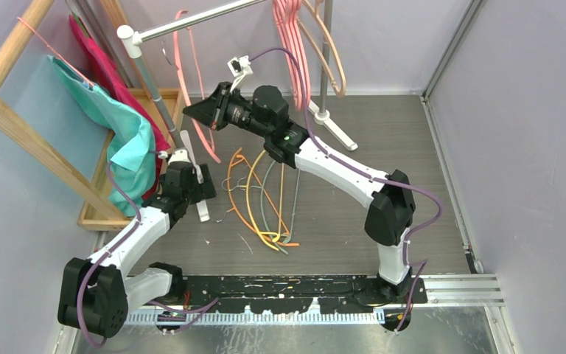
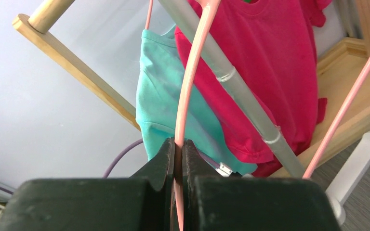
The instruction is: Organize the hangers
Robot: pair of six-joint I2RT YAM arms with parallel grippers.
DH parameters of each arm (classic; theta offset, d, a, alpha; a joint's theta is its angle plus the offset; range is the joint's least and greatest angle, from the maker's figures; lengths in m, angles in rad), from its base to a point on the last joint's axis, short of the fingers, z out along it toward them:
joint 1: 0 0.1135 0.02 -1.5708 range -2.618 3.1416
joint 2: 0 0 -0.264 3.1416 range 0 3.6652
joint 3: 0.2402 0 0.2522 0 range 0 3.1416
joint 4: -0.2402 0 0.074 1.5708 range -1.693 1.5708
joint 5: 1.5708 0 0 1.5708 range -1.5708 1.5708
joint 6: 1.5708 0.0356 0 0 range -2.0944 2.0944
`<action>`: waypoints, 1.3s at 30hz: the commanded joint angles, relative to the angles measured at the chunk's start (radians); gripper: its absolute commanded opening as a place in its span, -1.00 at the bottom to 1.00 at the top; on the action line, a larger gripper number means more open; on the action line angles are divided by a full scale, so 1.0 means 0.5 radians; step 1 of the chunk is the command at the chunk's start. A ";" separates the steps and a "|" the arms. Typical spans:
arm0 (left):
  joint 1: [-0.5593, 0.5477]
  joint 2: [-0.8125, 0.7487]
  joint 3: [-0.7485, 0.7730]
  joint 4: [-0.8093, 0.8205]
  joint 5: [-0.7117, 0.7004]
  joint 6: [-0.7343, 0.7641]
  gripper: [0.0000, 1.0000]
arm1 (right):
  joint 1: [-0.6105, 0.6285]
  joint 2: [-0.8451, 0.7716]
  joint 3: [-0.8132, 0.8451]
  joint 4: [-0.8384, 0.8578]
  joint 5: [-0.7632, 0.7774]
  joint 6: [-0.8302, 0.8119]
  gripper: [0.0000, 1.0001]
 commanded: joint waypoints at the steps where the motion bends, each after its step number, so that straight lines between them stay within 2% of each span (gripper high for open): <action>1: -0.006 -0.014 -0.001 0.062 -0.021 0.001 0.96 | -0.005 0.001 0.159 0.317 -0.119 0.076 -0.98; 12: -0.006 -0.023 -0.005 0.054 -0.026 0.007 0.96 | -0.003 0.116 0.365 0.401 -0.162 0.156 -0.98; 20: -0.008 -0.032 -0.004 0.048 -0.023 0.009 0.96 | -0.003 0.358 0.774 0.095 -0.048 0.158 -0.98; 29: -0.006 -0.041 -0.011 0.052 -0.013 0.013 0.96 | -0.003 0.542 0.994 -0.016 0.026 0.177 -0.98; 35: -0.006 -0.044 -0.013 0.051 -0.013 0.013 0.96 | -0.003 0.609 1.013 -0.083 0.015 0.176 -0.97; 37: -0.006 -0.045 -0.015 0.051 -0.013 0.013 0.96 | -0.003 0.613 1.010 -0.103 -0.004 0.161 -0.91; 39: -0.007 -0.045 -0.015 0.051 -0.010 0.013 0.96 | -0.004 0.586 0.963 -0.109 -0.011 0.140 -0.72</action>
